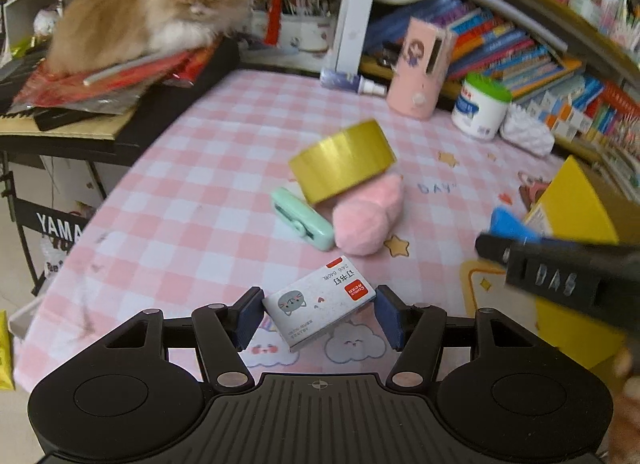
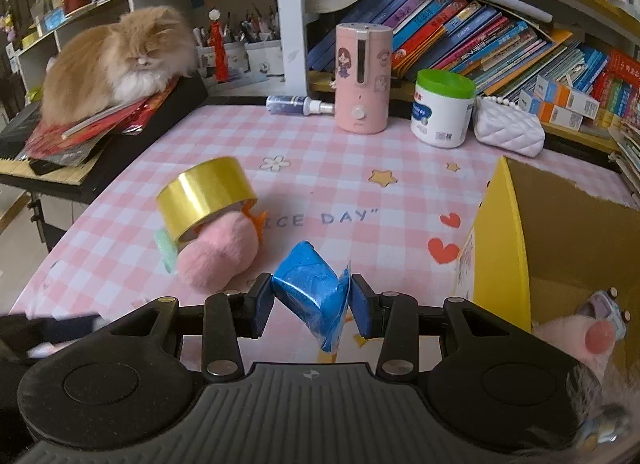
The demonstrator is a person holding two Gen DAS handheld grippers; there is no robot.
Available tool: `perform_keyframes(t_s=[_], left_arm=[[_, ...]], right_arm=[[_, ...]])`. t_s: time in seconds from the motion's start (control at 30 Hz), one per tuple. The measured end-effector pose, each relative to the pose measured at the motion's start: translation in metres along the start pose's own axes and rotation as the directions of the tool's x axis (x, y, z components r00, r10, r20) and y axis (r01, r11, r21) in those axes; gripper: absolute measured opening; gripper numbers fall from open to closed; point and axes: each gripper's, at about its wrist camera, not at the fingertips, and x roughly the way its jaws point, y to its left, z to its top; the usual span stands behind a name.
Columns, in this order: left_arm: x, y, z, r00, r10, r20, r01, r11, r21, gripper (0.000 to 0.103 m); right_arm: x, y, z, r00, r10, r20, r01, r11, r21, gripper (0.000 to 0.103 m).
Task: Organize objects
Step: 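Grasp the small white red-labelled box with the left tool, then carry the white box with the left tool toward the yellow box while the right tool carries the blue cup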
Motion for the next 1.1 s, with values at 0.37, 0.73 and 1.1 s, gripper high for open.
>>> perform_keyframes(t_s=[0.37,0.73,1.1], left_arm=[[-0.041,0.010,-0.021,0.998,-0.025,0.054,0.023,0.999,0.042,0.060],[-0.076,0.028,-0.059,0.998,-0.050,0.034,0.048,0.998,0.050,0.060],[-0.106,0.031,-0.091,0.997,-0.083,0.008,0.082,0.993,0.086,0.060]], right_arm=[[-0.029,0.021,-0.028,0.999,0.005,-0.035,-0.005,1.000,0.005,0.038],[-0.060,0.043,-0.067,0.998,-0.003,-0.071,0.006,0.999,0.037,0.038],[-0.097,0.055,-0.108,0.996,-0.012,-0.087,0.020,0.996,0.088,0.038]])
